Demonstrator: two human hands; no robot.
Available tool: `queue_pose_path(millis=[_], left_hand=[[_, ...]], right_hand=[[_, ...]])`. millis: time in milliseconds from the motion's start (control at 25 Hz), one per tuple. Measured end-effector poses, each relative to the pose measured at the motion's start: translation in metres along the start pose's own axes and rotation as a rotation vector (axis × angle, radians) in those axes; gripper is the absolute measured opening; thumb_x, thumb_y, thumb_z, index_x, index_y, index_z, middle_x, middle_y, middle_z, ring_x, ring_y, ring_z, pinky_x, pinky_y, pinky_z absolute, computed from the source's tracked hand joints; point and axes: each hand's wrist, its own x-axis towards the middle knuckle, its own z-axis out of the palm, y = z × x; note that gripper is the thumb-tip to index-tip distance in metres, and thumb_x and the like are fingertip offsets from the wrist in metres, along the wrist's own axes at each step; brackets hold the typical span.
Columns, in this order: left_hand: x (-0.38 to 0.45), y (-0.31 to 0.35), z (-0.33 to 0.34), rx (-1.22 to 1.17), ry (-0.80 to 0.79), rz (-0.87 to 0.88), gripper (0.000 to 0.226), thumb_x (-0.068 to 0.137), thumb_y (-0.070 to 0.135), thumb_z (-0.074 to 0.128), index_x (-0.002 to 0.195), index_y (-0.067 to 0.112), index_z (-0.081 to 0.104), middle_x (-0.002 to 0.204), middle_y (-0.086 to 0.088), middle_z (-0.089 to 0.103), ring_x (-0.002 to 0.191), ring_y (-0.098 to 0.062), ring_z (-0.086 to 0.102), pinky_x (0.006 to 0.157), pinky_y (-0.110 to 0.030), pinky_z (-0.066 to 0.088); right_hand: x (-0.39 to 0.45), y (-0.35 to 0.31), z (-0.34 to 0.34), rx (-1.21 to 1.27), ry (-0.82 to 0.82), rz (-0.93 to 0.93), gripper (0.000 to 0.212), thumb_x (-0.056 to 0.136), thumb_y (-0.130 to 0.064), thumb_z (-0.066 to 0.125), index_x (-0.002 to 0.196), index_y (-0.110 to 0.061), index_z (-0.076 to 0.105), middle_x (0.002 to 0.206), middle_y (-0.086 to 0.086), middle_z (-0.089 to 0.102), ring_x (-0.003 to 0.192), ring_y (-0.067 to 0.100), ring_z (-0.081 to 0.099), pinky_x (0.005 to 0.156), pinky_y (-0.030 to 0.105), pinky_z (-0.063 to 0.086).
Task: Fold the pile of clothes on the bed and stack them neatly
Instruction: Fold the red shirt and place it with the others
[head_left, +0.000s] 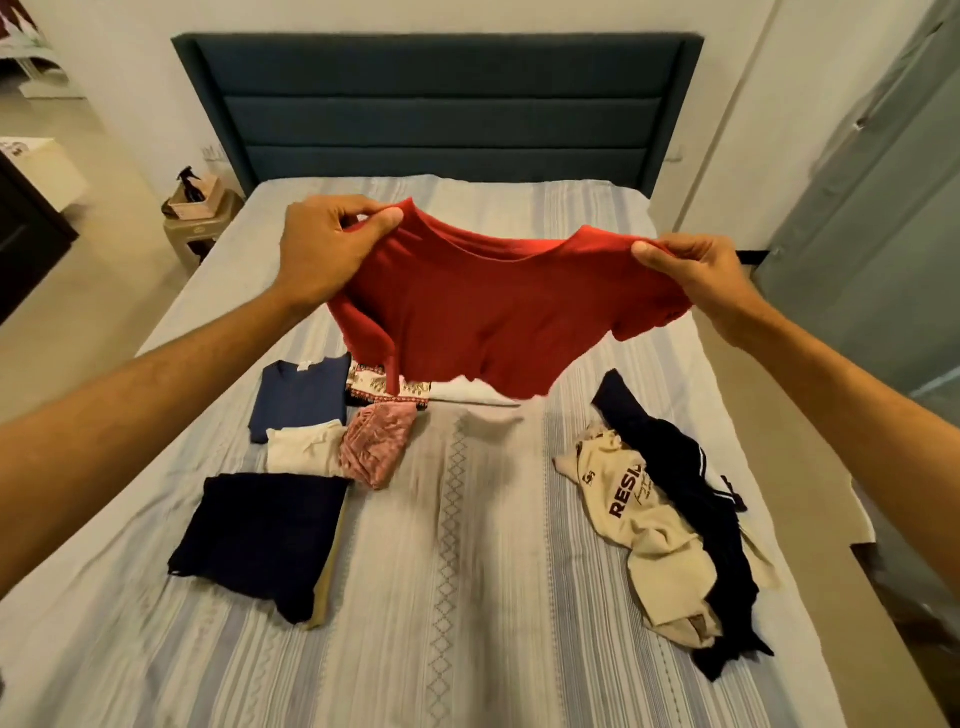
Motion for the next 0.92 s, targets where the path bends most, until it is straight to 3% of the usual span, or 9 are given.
queue_pose_path(millis=[160,240,320,440,520,600,720,840,920], left_hand=[[-0.120,-0.021,0.007,0.112,-0.015,0.141,0.034,0.093,0.054,0.072,0.107,0.025,0.082,0.093,0.009,0.077,0.075,-0.006,0.067,0.067,-0.020,0.050],[-0.200,-0.044,0.024,0.152,-0.171,0.211,0.031,0.093,0.053,0.071,0.105,0.027,0.081,0.088,0.015,0.072,0.073,-0.002,0.063,0.064,-0.016,0.046],[-0.292,-0.090,0.064,0.184,-0.324,0.255,0.029,0.094,0.055,0.066,0.101,0.031,0.080,0.084,0.018,0.069,0.068,0.002,0.060,0.058,-0.017,0.047],[-0.435,-0.181,0.139,0.230,-0.546,0.087,0.040,0.096,0.071,0.054,0.097,0.038,0.076,0.083,0.018,0.067,0.069,0.001,0.063,0.055,-0.023,0.049],[-0.526,-0.241,0.182,0.203,-0.760,-0.128,0.048,0.091,0.085,0.041,0.096,0.048,0.071,0.094,0.021,0.070,0.082,0.000,0.066,0.068,-0.027,0.053],[-0.603,-0.286,0.210,0.137,-0.992,-0.248,0.048,0.087,0.090,0.035,0.094,0.054,0.066,0.105,0.022,0.072,0.095,0.001,0.065,0.082,-0.026,0.052],[-0.676,-0.294,0.223,0.137,-1.133,-0.226,0.056,0.091,0.086,0.038,0.108,0.042,0.070,0.109,0.021,0.070,0.101,0.000,0.065,0.082,-0.025,0.050],[-0.704,-0.274,0.212,0.195,-1.215,-0.170,0.057,0.093,0.083,0.036,0.118,0.042,0.066,0.114,0.017,0.067,0.107,-0.002,0.063,0.078,-0.021,0.044],[-0.710,-0.261,0.203,0.198,-1.238,-0.183,0.065,0.089,0.088,0.029,0.120,0.043,0.065,0.117,0.017,0.065,0.109,-0.002,0.062,0.078,-0.020,0.042]], right_hand=[[-0.095,0.051,0.028,-0.188,-0.226,0.017,0.029,0.093,-0.047,0.072,0.108,-0.023,0.080,0.083,0.001,0.078,0.070,0.020,0.072,0.060,0.033,0.055],[-0.155,0.098,0.057,-0.297,-0.311,0.044,0.024,0.090,-0.048,0.075,0.098,-0.027,0.081,0.077,-0.003,0.075,0.066,0.014,0.069,0.057,0.030,0.054],[-0.221,0.171,0.096,-0.416,-0.415,0.075,0.020,0.091,-0.058,0.072,0.091,-0.040,0.079,0.074,-0.005,0.071,0.066,0.014,0.066,0.058,0.037,0.055],[-0.313,0.300,0.161,-0.514,-0.559,0.137,0.026,0.091,-0.077,0.057,0.085,-0.056,0.070,0.077,-0.020,0.070,0.073,0.006,0.065,0.063,0.029,0.050],[-0.374,0.379,0.206,-0.529,-0.640,0.207,0.028,0.089,-0.081,0.054,0.080,-0.060,0.069,0.080,-0.027,0.070,0.075,0.002,0.066,0.065,0.024,0.048],[-0.437,0.440,0.237,-0.510,-0.732,0.309,0.042,0.087,-0.085,0.052,0.084,-0.050,0.075,0.086,-0.025,0.073,0.080,0.002,0.068,0.071,0.026,0.049],[-0.510,0.480,0.256,-0.663,-0.881,0.327,0.045,0.083,-0.093,0.038,0.082,-0.058,0.066,0.098,-0.021,0.074,0.093,0.000,0.066,0.081,0.023,0.044],[-0.559,0.482,0.252,-0.792,-0.835,0.344,0.066,0.081,-0.095,0.021,0.110,-0.059,0.069,0.100,-0.021,0.071,0.098,-0.002,0.064,0.082,0.027,0.039],[-0.565,0.464,0.250,-0.774,-0.829,0.428,0.050,0.088,-0.086,0.034,0.114,-0.060,0.068,0.104,-0.027,0.070,0.104,-0.005,0.062,0.084,0.022,0.037]])
